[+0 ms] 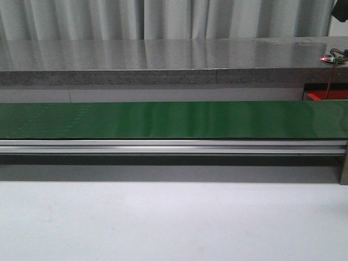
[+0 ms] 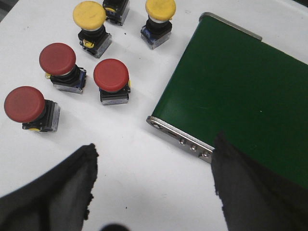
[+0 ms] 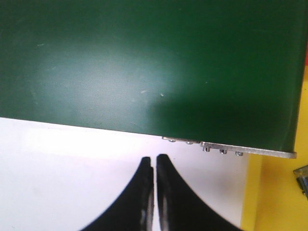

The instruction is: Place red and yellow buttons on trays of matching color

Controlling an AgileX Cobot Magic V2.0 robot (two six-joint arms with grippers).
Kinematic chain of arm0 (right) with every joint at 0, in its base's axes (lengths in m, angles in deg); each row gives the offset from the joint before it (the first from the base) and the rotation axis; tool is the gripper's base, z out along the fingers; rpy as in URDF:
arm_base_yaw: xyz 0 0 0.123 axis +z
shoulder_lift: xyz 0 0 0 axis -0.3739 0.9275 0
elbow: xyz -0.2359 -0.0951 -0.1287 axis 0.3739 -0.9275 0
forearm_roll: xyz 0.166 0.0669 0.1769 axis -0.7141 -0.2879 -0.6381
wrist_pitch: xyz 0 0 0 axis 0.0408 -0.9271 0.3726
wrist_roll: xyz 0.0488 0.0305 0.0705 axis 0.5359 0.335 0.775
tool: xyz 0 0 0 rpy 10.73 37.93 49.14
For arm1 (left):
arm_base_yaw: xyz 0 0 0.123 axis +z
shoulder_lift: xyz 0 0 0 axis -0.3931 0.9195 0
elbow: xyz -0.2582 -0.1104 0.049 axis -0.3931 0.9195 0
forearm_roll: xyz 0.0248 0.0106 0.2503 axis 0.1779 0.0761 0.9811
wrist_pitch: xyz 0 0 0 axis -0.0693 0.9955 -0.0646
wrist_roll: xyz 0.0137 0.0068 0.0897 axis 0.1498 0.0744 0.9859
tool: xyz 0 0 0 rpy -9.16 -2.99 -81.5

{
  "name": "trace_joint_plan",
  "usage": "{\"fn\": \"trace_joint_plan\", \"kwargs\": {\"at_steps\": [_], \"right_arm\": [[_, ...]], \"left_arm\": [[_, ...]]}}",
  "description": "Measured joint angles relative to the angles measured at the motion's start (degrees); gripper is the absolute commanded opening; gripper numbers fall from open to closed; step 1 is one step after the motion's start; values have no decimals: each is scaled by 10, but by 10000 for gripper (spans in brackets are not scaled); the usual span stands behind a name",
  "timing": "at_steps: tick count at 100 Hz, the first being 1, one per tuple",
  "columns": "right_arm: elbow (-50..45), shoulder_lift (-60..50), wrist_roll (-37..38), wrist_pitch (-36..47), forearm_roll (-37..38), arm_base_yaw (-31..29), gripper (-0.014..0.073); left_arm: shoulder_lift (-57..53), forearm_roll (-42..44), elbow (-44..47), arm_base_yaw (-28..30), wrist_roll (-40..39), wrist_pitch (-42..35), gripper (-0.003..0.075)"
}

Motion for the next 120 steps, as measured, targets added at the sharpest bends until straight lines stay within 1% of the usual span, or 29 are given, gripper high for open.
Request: {"fn": "trace_joint_plan", "kwargs": {"at_steps": [18, 25, 46, 55, 65, 84, 100, 120], "right_arm": [[0, 0, 0, 0, 0, 0, 31], [0, 0, 0, 0, 0, 0, 31], [0, 0, 0, 0, 0, 0, 31], [0, 0, 0, 0, 0, 0, 31], [0, 0, 0, 0, 0, 0, 31], [0, 0, 0, 0, 0, 0, 31], [0, 0, 0, 0, 0, 0, 31], [0, 0, 0, 0, 0, 0, 31]], "left_arm": [[94, -4, -57, 9, -21, 13, 552], [131, -4, -80, 9, -47, 14, 542], [222, -8, -135, 9, -142, 14, 524], [250, -4, -145, 9, -198, 7, 523], [268, 9, -149, 9, -269, 4, 523], [285, 42, -149, 9, -353, -5, 522], [295, 60, -149, 9, -381, -6, 522], [318, 70, -152, 9, -389, -22, 522]]}}
